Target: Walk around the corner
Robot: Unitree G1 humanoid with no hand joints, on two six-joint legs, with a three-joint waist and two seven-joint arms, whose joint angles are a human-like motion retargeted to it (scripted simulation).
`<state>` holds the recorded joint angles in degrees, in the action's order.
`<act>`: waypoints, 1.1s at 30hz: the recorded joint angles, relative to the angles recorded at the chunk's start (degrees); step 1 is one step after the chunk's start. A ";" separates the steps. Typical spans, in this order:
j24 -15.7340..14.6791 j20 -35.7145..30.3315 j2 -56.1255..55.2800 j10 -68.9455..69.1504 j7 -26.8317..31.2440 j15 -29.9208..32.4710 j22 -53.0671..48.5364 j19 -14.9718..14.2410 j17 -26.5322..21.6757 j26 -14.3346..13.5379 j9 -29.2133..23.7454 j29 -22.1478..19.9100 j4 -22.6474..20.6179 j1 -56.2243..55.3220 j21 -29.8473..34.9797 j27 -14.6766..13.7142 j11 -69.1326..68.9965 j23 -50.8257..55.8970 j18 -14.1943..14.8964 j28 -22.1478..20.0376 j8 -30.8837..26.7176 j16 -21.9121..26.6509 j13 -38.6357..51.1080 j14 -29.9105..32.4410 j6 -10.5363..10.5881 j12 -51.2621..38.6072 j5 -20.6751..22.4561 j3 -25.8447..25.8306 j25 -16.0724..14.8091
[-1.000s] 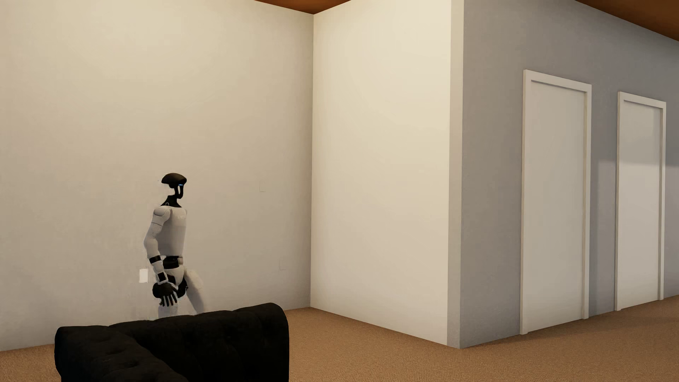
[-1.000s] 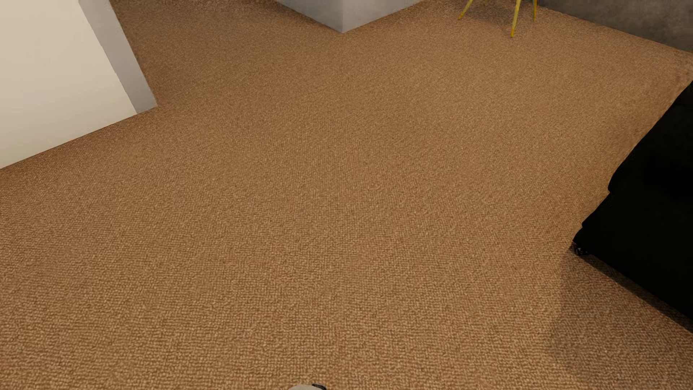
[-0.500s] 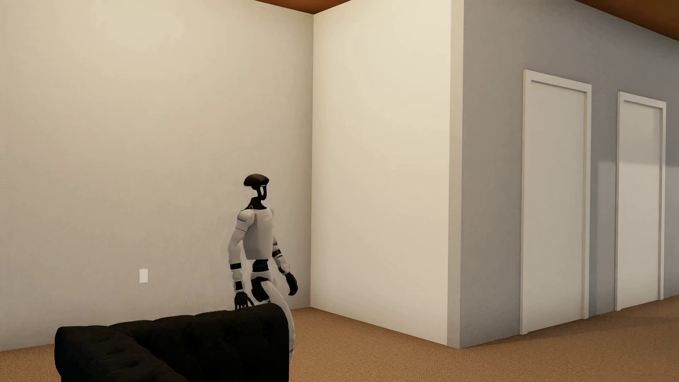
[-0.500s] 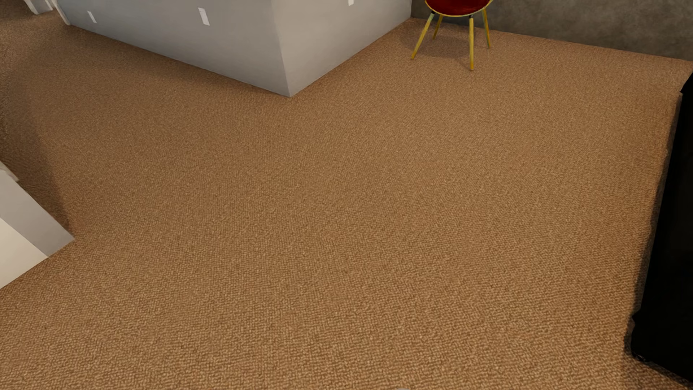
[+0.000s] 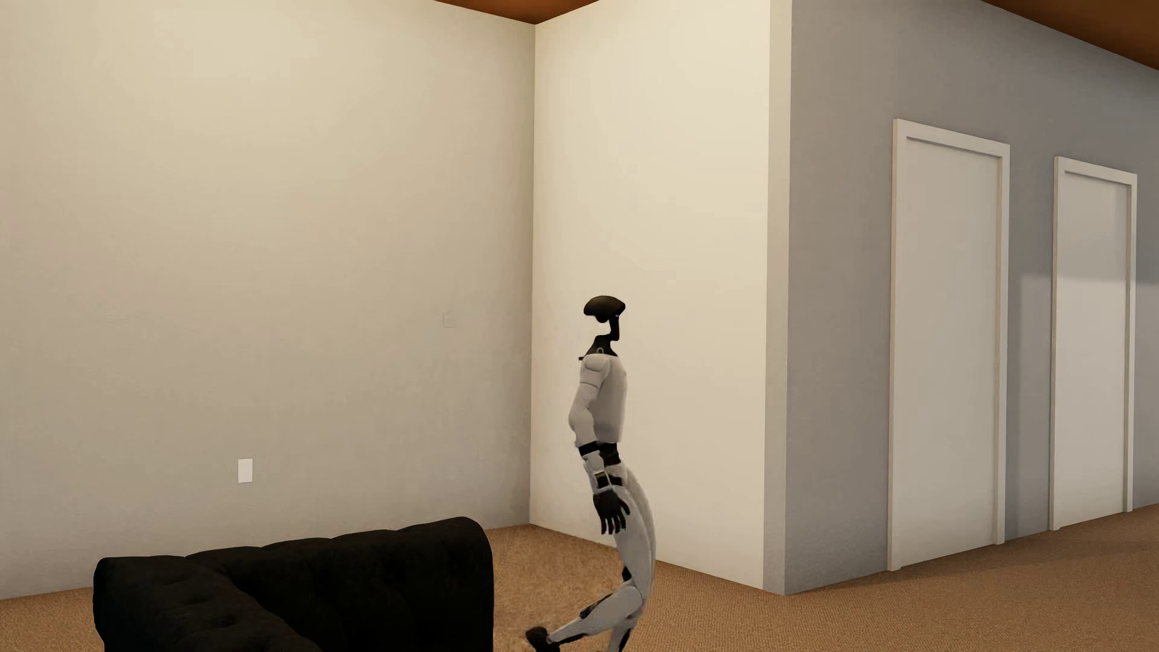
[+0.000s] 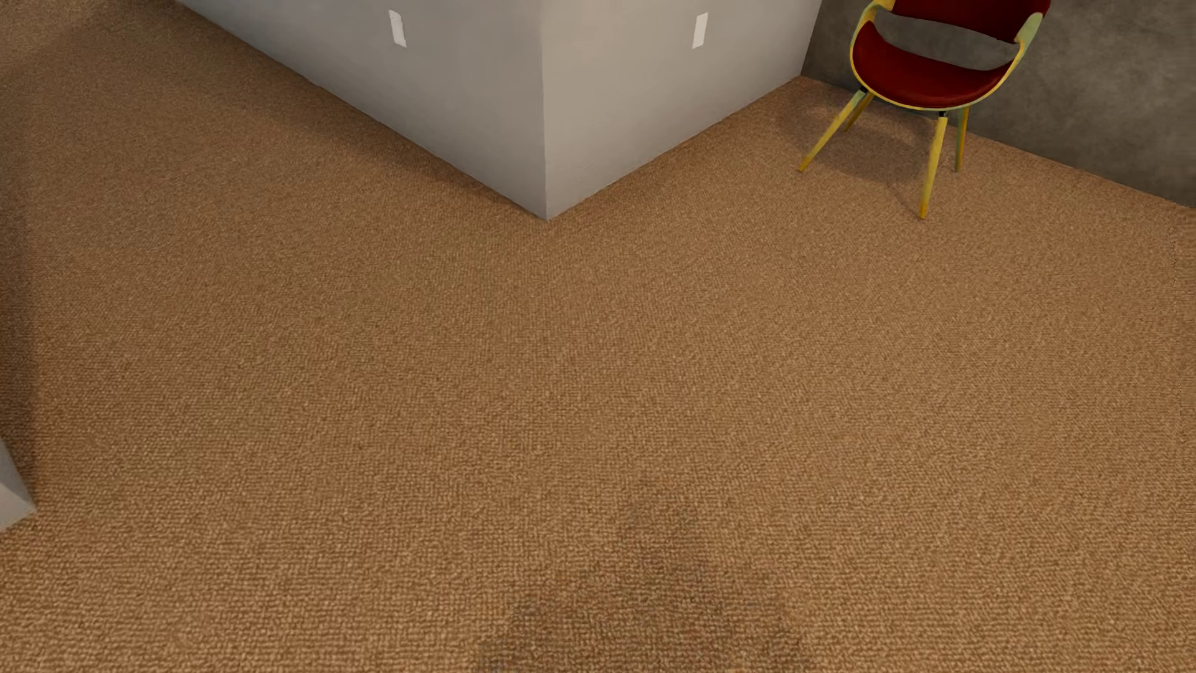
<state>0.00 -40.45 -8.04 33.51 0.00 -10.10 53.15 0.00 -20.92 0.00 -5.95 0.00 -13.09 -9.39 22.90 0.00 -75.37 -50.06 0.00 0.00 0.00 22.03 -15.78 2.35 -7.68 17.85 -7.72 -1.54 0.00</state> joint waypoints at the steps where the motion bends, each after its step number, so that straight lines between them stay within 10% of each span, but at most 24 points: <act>1: 0.00 0.39 -4.45 -1.77 0.00 -2.85 1.22 0.00 0.19 0.00 -0.21 0.00 0.68 4.67 2.43 0.00 4.32 -1.29 0.00 0.00 0.00 -0.05 -0.44 -3.42 1.07 -1.89 0.82 -3.39 0.00; 7: 0.00 7.38 -18.92 -7.27 0.00 2.73 -6.38 0.00 -1.24 0.00 2.73 0.00 3.85 23.83 -0.31 0.00 44.58 -1.96 0.00 0.00 0.00 2.08 -6.85 -23.09 6.57 -9.26 -0.67 -15.46 0.00; 8: 0.00 8.99 -19.11 -3.66 0.00 5.96 -7.93 0.00 -1.89 0.00 2.22 0.00 4.69 26.51 0.20 0.00 39.42 -2.68 0.00 0.00 0.00 1.67 -7.42 -22.40 7.85 -8.34 -0.05 -17.57 0.00; 10: 0.00 9.81 -18.47 16.45 0.00 5.96 -6.71 0.00 -1.56 0.00 1.97 0.00 6.98 22.08 -0.22 0.00 28.89 -6.08 0.00 0.00 0.00 -0.29 -7.08 -2.06 11.54 -7.90 1.99 -18.65 0.00; 13: 0.00 4.62 -7.62 37.25 0.00 0.42 -5.14 0.00 0.57 0.00 0.61 0.00 7.87 5.23 0.85 0.00 29.75 -7.55 0.00 0.00 0.00 -1.66 -5.24 10.37 10.35 -7.60 0.37 -11.27 0.00; 17: 0.00 2.98 12.69 14.47 0.00 -6.65 -1.70 0.00 0.05 0.00 0.99 0.00 8.60 -16.00 2.43 0.00 41.19 2.66 0.00 0.00 0.00 -2.57 -5.73 13.31 6.38 -2.49 -2.55 1.78 0.00; 21: 0.00 2.91 25.61 -5.42 0.00 -9.32 1.29 0.00 -3.51 0.00 1.43 0.00 15.18 -25.28 3.10 0.00 43.08 7.32 0.00 0.00 0.00 -0.16 -1.67 -14.48 5.54 3.56 -3.03 15.46 0.00; 22: 0.00 3.19 27.95 -3.55 0.00 -5.95 3.28 0.00 -3.58 0.00 1.93 0.00 16.19 -27.59 2.79 0.00 42.66 6.41 0.00 0.00 0.00 0.01 -0.88 -4.11 4.47 5.29 -4.21 17.36 0.00; 24: 0.00 -0.92 26.61 7.44 0.00 10.22 7.06 0.00 -2.19 0.00 3.08 0.00 11.30 -32.69 0.22 0.00 35.30 4.25 0.00 0.00 0.00 0.10 -1.21 15.02 -0.08 5.77 -7.74 15.69 0.00; 26: 0.00 -1.76 17.04 12.14 0.00 19.18 7.23 0.00 -1.55 0.00 2.79 0.00 6.06 -28.08 1.73 0.00 16.42 0.58 0.00 0.00 0.00 0.21 -1.61 10.16 -0.49 4.09 -5.97 11.81 0.00; 30: 0.00 3.19 -6.80 2.64 0.00 -4.57 -1.80 0.00 -0.47 0.00 0.70 0.00 -1.46 -4.14 4.86 0.00 -1.39 -0.48 0.00 0.00 0.00 0.05 -2.98 -2.53 1.73 -2.26 -0.69 0.47 0.00; 33: 0.00 11.19 -14.05 -7.92 0.00 -3.69 -11.98 0.00 -0.77 0.00 -0.95 0.00 2.30 16.37 4.52 0.00 24.58 0.37 0.00 0.00 0.00 0.57 -5.11 -15.64 4.80 -6.85 0.79 -9.46 0.00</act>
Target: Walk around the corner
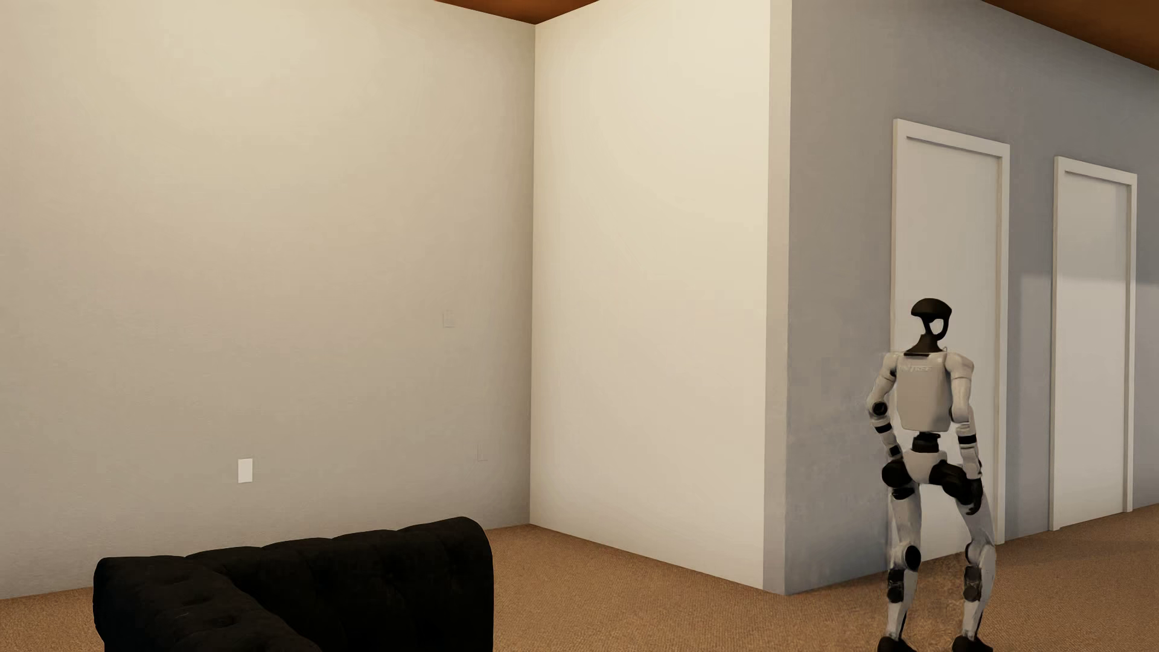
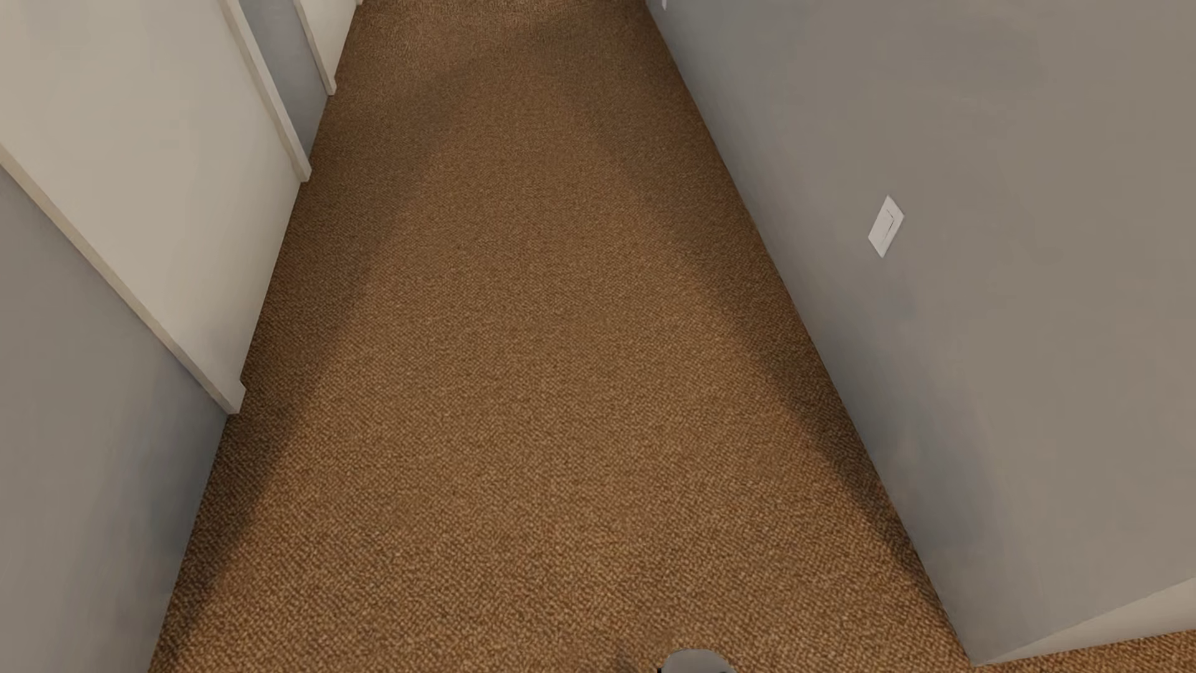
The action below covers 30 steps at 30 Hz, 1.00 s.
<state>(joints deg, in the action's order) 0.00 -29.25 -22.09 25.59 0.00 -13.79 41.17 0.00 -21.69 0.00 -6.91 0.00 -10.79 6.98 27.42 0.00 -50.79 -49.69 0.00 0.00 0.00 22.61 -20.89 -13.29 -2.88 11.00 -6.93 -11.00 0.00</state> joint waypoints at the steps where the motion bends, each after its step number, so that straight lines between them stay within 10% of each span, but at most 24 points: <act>1: 0.00 0.89 -2.25 -1.30 0.00 1.85 -1.94 0.00 -0.09 0.00 0.66 0.00 1.14 3.34 -0.30 0.00 10.55 0.26 0.00 0.00 0.00 -0.03 -0.31 -4.00 0.55 -2.87 -0.79 -2.14 0.00; 5: 0.00 5.37 -7.93 0.11 0.00 0.71 -9.36 0.00 0.30 0.00 2.57 0.00 6.53 15.84 -1.63 0.00 17.04 -0.33 0.00 0.00 0.00 0.82 -1.98 -7.85 0.57 -6.37 -3.21 -7.60 0.00; 9: 0.00 1.01 -4.68 35.05 0.00 0.92 1.21 0.00 1.22 0.00 3.90 0.00 10.67 6.26 -0.61 0.00 -0.23 -9.68 0.00 0.00 0.00 -2.50 0.65 25.00 4.59 -2.19 4.57 -5.53 0.00; 12: 0.00 -5.85 12.12 54.17 0.00 -0.74 9.09 0.00 1.69 0.00 2.71 0.00 7.20 -12.57 -0.29 0.00 8.93 -5.84 0.00 0.00 0.00 -2.72 3.08 18.01 1.70 0.36 6.30 3.10 0.00; 16: 0.00 -8.96 30.37 17.10 0.00 -0.56 13.33 0.00 0.01 0.00 2.07 0.00 5.60 -28.64 -2.86 0.00 19.09 5.80 0.00 0.00 0.00 -1.27 7.28 32.15 -1.42 8.26 4.56 15.29 0.00; 19: 0.00 -9.51 35.98 1.48 0.00 -2.25 16.06 0.00 -1.35 0.00 4.57 0.00 8.80 -33.45 -5.70 0.00 18.82 11.04 0.00 0.00 0.00 -1.68 11.29 -8.48 -1.11 11.74 2.49 20.62 0.00; 23: 0.00 -11.24 35.75 13.07 0.00 19.30 19.83 0.00 1.41 0.00 5.14 0.00 2.58 -39.30 -9.51 0.00 -0.89 7.33 0.00 0.00 0.00 -2.79 8.22 28.08 -4.92 13.08 -4.20 19.05 0.00; 24: 0.00 -10.35 30.56 15.27 0.00 24.15 20.20 0.00 2.14 0.00 4.40 0.00 0.95 -36.35 -9.06 0.00 -11.97 4.95 0.00 0.00 0.00 -2.79 7.42 27.12 -5.72 11.64 -4.89 17.59 0.00; 26: 0.00 -8.47 18.27 12.25 0.00 10.28 18.12 0.00 2.31 0.00 1.75 0.00 -2.31 -25.48 -3.79 0.00 -30.46 0.57 0.00 0.00 0.00 -2.88 7.64 22.43 -5.28 7.68 -4.16 14.23 0.00; 30: 0.00 -3.02 3.26 0.60 0.00 -0.22 4.38 0.00 1.20 0.00 1.02 0.00 0.87 -2.29 -0.81 0.00 -13.51 -2.10 0.00 0.00 0.00 -0.37 1.42 5.67 -0.26 1.08 0.13 0.39 0.00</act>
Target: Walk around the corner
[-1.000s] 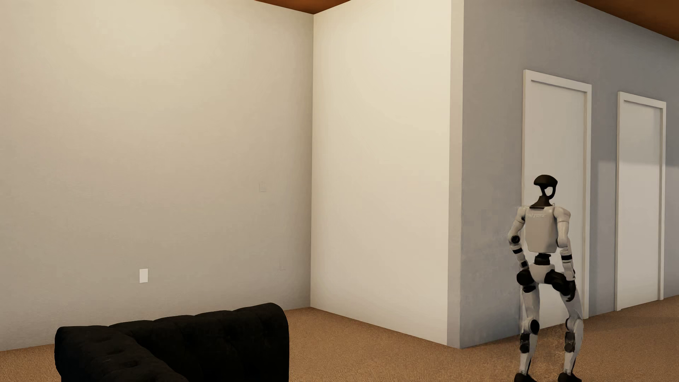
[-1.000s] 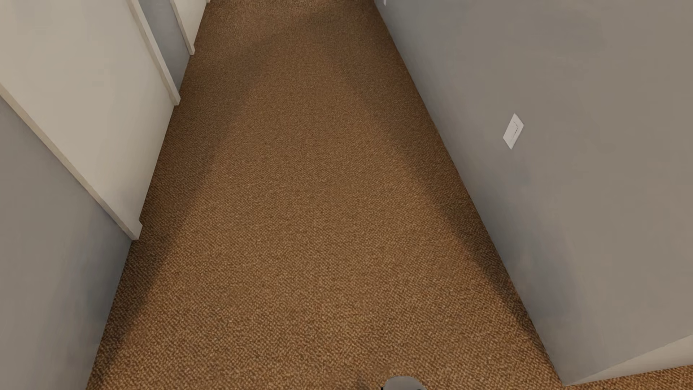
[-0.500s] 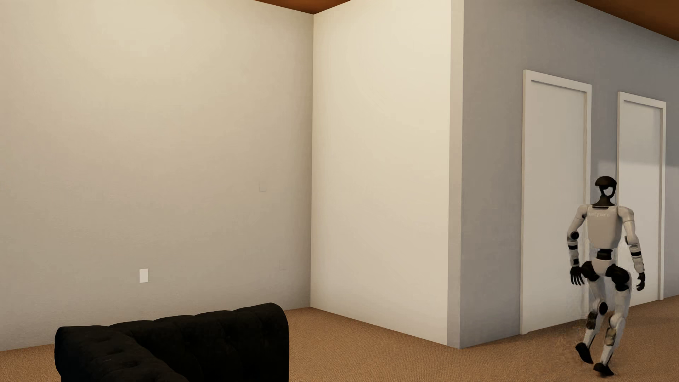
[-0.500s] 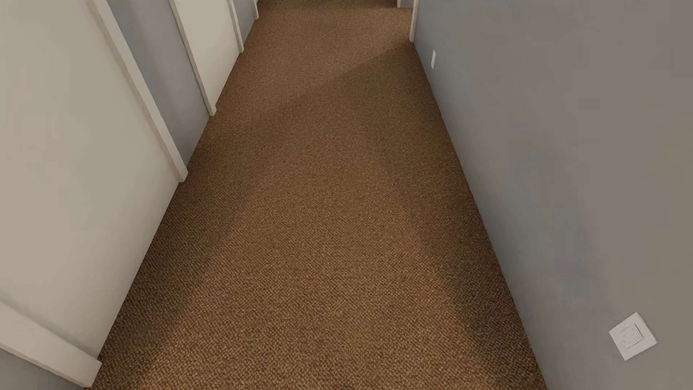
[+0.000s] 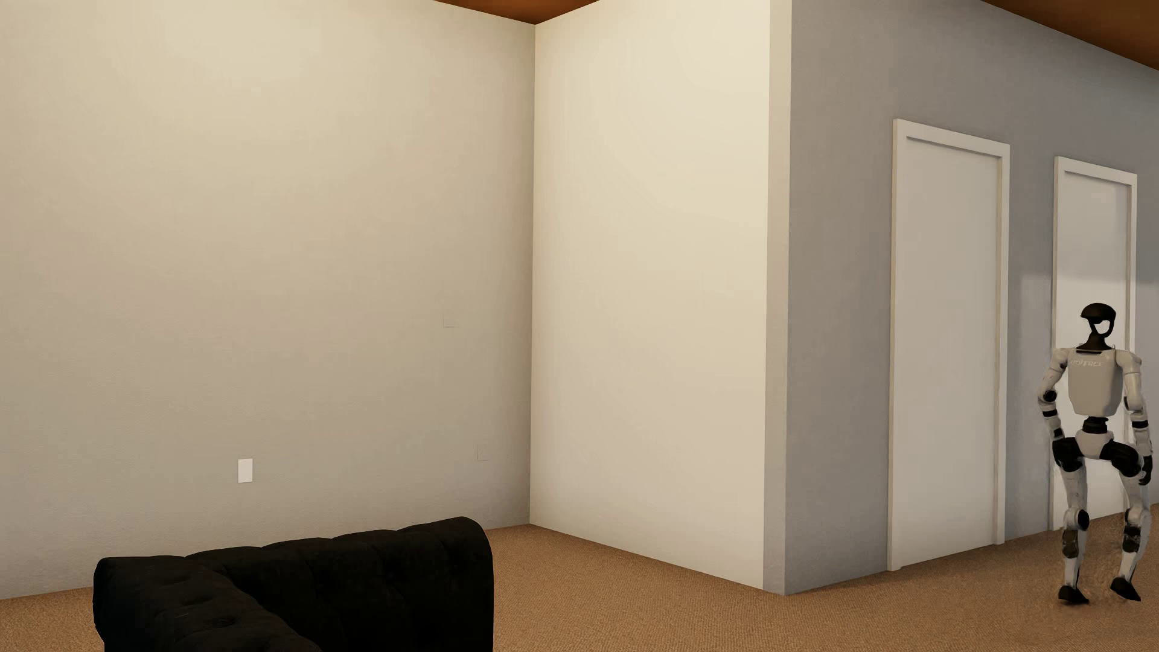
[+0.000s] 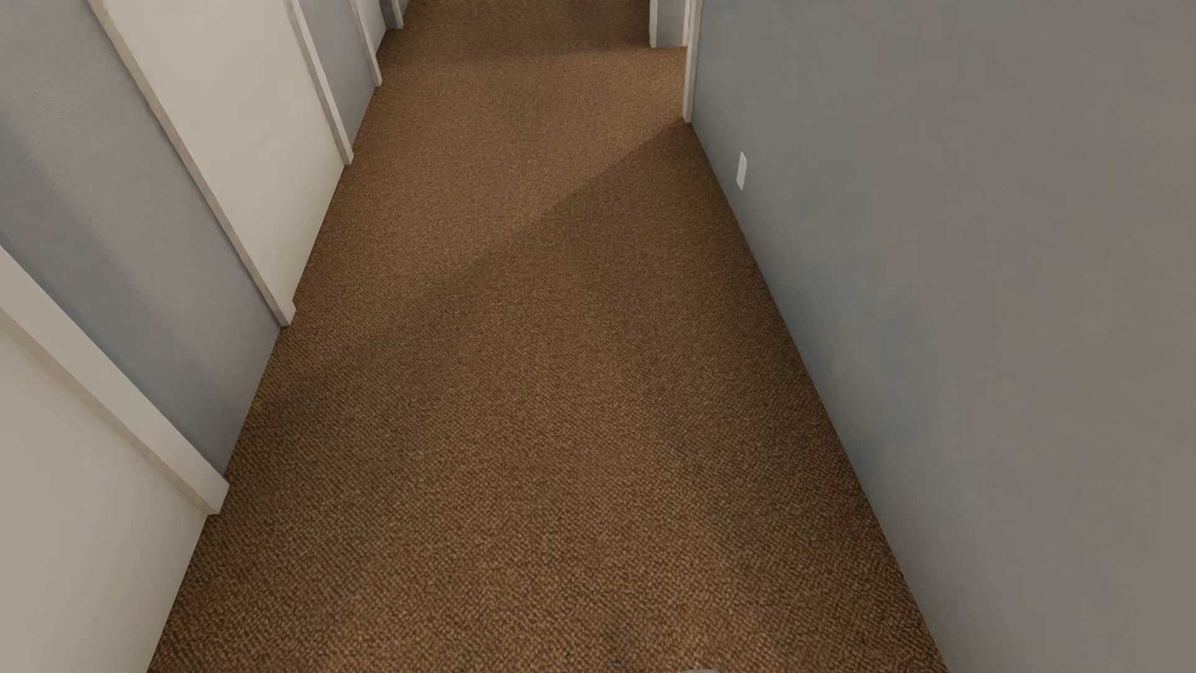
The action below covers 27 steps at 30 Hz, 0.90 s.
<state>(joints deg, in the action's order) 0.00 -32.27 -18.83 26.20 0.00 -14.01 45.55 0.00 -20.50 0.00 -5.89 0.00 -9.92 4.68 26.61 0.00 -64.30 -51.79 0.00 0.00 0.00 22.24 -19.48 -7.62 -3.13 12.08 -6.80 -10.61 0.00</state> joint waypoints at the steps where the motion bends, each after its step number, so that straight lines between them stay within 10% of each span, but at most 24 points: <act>1: 0.00 1.75 -1.74 -1.32 0.00 1.15 -2.94 0.00 -0.31 0.00 0.39 0.00 1.01 3.67 0.26 0.00 11.49 -0.04 0.00 0.00 0.00 0.42 -1.34 -4.23 0.45 -2.28 -0.23 -2.30 0.00; 2: 0.00 4.50 -2.79 -2.13 0.00 -0.16 -4.86 0.00 -0.35 0.00 1.25 0.00 1.67 6.21 0.41 0.00 24.15 -0.02 0.00 0.00 0.00 0.53 -2.51 -7.24 0.66 -4.64 -0.43 -3.91 0.00; 4: 0.00 8.50 -5.15 -2.07 0.00 23.96 -8.18 0.00 0.03 0.00 3.53 0.00 2.47 9.87 0.18 0.00 55.19 -1.21 0.00 0.00 0.00 1.18 -4.15 -12.73 0.07 -8.75 -2.61 -6.13 0.00; 5: 0.00 8.71 -6.68 -1.49 0.00 17.76 -9.03 0.00 0.50 0.00 2.99 0.00 3.58 12.63 0.86 0.00 59.06 -3.36 0.00 0.00 0.00 1.73 -3.97 -13.37 -0.16 -10.41 -3.35 -6.80 0.00; 6: 0.00 8.82 -9.53 0.01 0.00 -0.49 -8.91 0.00 0.71 0.00 2.53 0.00 4.79 15.24 1.01 0.00 33.50 -4.37 0.00 0.00 0.00 1.87 -4.29 -12.04 -0.38 -10.67 -3.64 -7.65 0.00; 11: 0.00 1.66 -0.53 49.05 0.00 -14.01 0.98 0.00 0.66 0.00 1.11 0.00 10.58 -0.42 -0.95 0.00 19.28 -7.88 0.00 0.00 0.00 -1.89 -1.92 17.86 3.95 -5.01 5.47 -3.87 0.00; 12: 0.00 -0.73 3.45 57.87 0.00 -14.46 0.40 0.00 0.61 0.00 0.01 0.00 9.07 -5.99 0.11 0.00 21.40 -5.41 0.00 0.00 0.00 -1.51 0.01 9.30 2.82 -4.05 6.08 0.04 0.00; 13: 0.00 -4.47 7.72 63.46 0.00 -14.15 0.00 0.00 0.88 0.00 -1.38 0.00 6.09 -8.58 -0.96 0.00 23.73 -2.71 0.00 0.00 0.00 -0.63 2.08 -12.94 0.31 -2.34 5.45 4.54 0.00; 17: 0.00 -7.29 18.86 37.51 0.00 -14.70 10.42 0.00 0.12 0.00 -2.17 0.00 6.20 -35.07 -8.55 0.00 30.71 15.34 0.00 0.00 0.00 -2.26 5.45 20.79 -2.49 2.82 4.56 13.11 0.00; 21: 0.00 -11.45 27.90 4.66 0.00 -16.53 9.57 0.00 -0.45 0.00 -1.21 0.00 6.02 -34.63 -12.11 0.00 30.91 25.95 0.00 0.00 0.00 -1.03 6.52 12.12 -3.15 8.42 1.86 18.10 0.00; 27: 0.00 -12.11 32.33 13.06 0.00 -1.66 10.52 0.00 3.68 0.00 1.16 0.00 5.64 -26.46 -7.30 0.00 21.05 10.95 0.00 0.00 0.00 -1.21 5.67 7.56 -4.08 5.28 -5.42 20.02 0.00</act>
